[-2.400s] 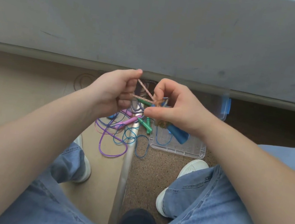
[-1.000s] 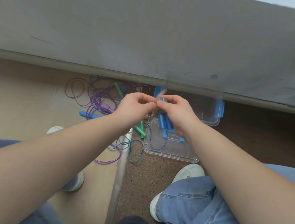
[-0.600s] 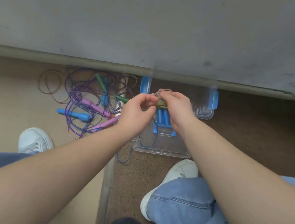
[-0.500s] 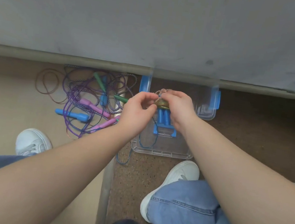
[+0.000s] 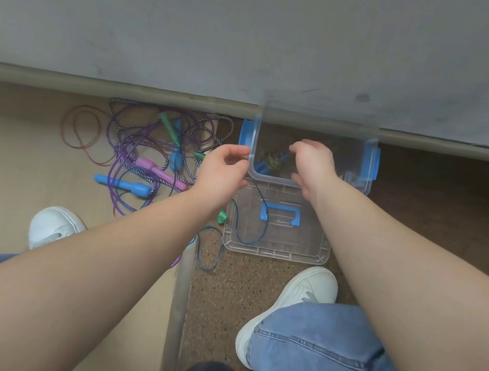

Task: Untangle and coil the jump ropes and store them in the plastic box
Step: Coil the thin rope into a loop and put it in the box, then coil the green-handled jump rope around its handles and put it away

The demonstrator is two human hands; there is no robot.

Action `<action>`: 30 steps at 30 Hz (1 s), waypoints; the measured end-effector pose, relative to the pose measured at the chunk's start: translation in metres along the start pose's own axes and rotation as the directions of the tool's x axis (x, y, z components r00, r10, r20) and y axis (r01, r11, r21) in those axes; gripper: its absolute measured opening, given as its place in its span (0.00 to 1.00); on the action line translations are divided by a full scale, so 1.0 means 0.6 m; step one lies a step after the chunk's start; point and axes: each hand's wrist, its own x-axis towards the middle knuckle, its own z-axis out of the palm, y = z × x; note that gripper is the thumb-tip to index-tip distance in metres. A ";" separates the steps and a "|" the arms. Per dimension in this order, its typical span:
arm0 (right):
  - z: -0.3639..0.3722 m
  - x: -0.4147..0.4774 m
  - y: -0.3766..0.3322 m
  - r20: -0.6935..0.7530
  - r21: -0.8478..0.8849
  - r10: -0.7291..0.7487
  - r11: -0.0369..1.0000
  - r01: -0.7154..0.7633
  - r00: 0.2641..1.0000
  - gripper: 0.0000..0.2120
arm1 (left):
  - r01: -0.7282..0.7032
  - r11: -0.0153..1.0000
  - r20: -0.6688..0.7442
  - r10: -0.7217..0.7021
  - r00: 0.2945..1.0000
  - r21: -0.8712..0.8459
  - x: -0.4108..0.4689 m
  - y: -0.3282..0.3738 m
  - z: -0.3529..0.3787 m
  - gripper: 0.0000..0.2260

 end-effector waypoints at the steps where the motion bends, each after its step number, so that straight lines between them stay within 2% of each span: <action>1: 0.005 -0.008 0.005 0.008 -0.078 -0.051 0.996 0.052 0.999 0.19 | 0.019 1.000 -0.014 -0.019 1.000 -0.004 0.000 -0.002 -0.007 0.11; 4: 0.027 -0.026 0.020 0.058 -0.194 -0.159 0.967 0.168 0.986 0.11 | 0.053 0.999 -0.069 -0.053 0.996 -0.007 -0.002 -0.009 -0.031 0.10; 8: 0.075 -0.055 0.033 0.175 -0.175 -0.176 0.963 0.207 0.969 0.10 | 0.084 0.996 -0.120 -0.084 0.989 -0.003 0.000 -0.027 -0.068 0.10; 11: 0.116 -0.065 0.049 0.262 -0.256 -0.174 0.936 0.243 0.949 0.11 | 0.121 0.993 -0.148 -0.118 0.982 0.007 0.012 -0.050 -0.099 0.10; 16: 0.174 -0.043 0.102 0.349 -0.487 -0.164 0.809 0.328 0.923 0.09 | 0.233 0.971 -0.185 -0.238 0.953 -0.050 0.033 -0.088 -0.145 0.10; 19: 0.198 -0.024 0.130 0.396 -0.644 -0.128 0.667 0.375 0.909 0.08 | 0.272 0.962 -0.207 -0.266 0.941 0.001 0.043 -0.112 -0.168 0.10; 21: 0.213 -0.012 0.147 0.414 -0.708 -0.107 0.586 0.394 0.904 0.09 | 0.290 0.951 -0.222 -0.263 0.939 0.102 0.053 -0.134 -0.189 0.10; 23: 0.228 0.000 0.166 0.435 -0.751 -0.109 0.503 0.427 0.894 0.10 | 0.309 0.907 -0.247 -0.242 0.939 0.287 0.064 -0.155 -0.213 0.14; 26: 0.240 0.009 0.193 0.487 -0.807 -0.054 0.356 0.472 0.872 0.19 | 0.261 0.757 -0.265 -0.120 0.957 0.599 0.082 -0.185 -0.248 0.18; 28: 0.242 0.016 0.212 0.484 -0.835 -0.033 0.279 0.473 0.874 0.22 | 0.222 0.666 -0.253 -0.052 0.966 0.713 0.092 -0.195 -0.266 0.19; 30: 0.242 0.020 0.223 0.483 -0.843 -0.042 0.247 0.477 0.875 0.20 | 0.195 0.604 -0.196 -0.066 0.978 0.773 0.100 -0.198 -0.277 0.22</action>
